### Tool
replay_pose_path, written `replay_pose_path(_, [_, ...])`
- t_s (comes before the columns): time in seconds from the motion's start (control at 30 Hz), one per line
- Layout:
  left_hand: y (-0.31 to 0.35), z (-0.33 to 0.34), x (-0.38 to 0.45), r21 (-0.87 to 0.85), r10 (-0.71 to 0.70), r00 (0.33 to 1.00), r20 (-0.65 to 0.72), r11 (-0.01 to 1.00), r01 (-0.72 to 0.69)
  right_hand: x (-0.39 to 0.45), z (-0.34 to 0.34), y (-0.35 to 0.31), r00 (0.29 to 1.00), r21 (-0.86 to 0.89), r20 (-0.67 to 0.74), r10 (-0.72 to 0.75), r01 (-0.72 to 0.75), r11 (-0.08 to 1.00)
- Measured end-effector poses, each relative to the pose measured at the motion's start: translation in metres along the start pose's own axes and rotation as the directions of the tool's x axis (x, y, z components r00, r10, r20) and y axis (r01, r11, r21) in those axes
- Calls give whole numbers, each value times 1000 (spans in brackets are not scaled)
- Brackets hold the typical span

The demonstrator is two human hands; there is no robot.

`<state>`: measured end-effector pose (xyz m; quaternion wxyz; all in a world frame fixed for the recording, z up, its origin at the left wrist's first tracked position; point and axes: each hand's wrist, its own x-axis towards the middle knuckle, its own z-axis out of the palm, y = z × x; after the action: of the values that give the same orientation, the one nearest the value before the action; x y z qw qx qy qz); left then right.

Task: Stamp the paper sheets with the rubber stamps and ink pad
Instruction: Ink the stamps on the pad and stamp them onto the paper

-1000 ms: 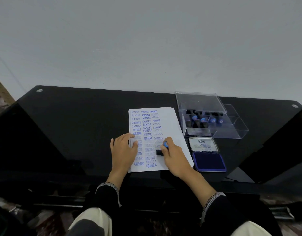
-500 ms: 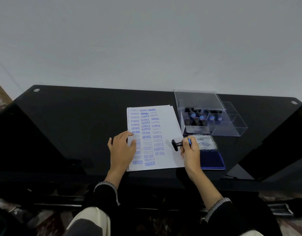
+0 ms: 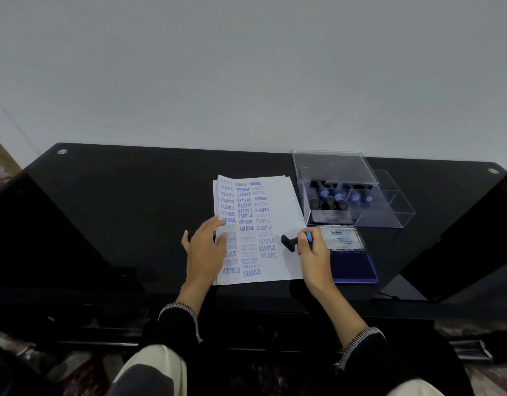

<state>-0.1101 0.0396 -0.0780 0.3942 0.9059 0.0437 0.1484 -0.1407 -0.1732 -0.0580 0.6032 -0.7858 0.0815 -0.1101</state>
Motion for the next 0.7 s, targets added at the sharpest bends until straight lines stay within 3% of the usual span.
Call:
replay_pose_path(0.17, [-1, 2, -1, 182, 53, 998, 21, 982, -56, -2, -10, -7, 998, 24, 57, 6, -7, 1000])
replay_pose_path(0.3, [5, 0, -3, 300, 164, 986, 15, 940, -161, -6, -42, -14, 994, 66, -97, -52, 59, 996])
replay_pose_path(0.4, [18, 5, -10, 359, 270, 962, -41, 903, -238, -9, -76, -10, 984, -45, -156, -85, 79, 996])
replay_pose_path(0.47, [37, 14, -20, 289, 296, 955, -9, 915, -281, -12, -96, -4, 983, -89, -169, -77, 63, 994])
replay_pose_path(0.6, [76, 41, -50, -53, 376, 907, 188, 927, -372, -21, -126, 7, 980, -168, -185, -72, 41, 985])
replay_pose_path(0.7, [91, 62, -67, -125, 444, 845, 297, 896, -426, -27, -139, 10, 979, -249, -178, -94, 48, 967])
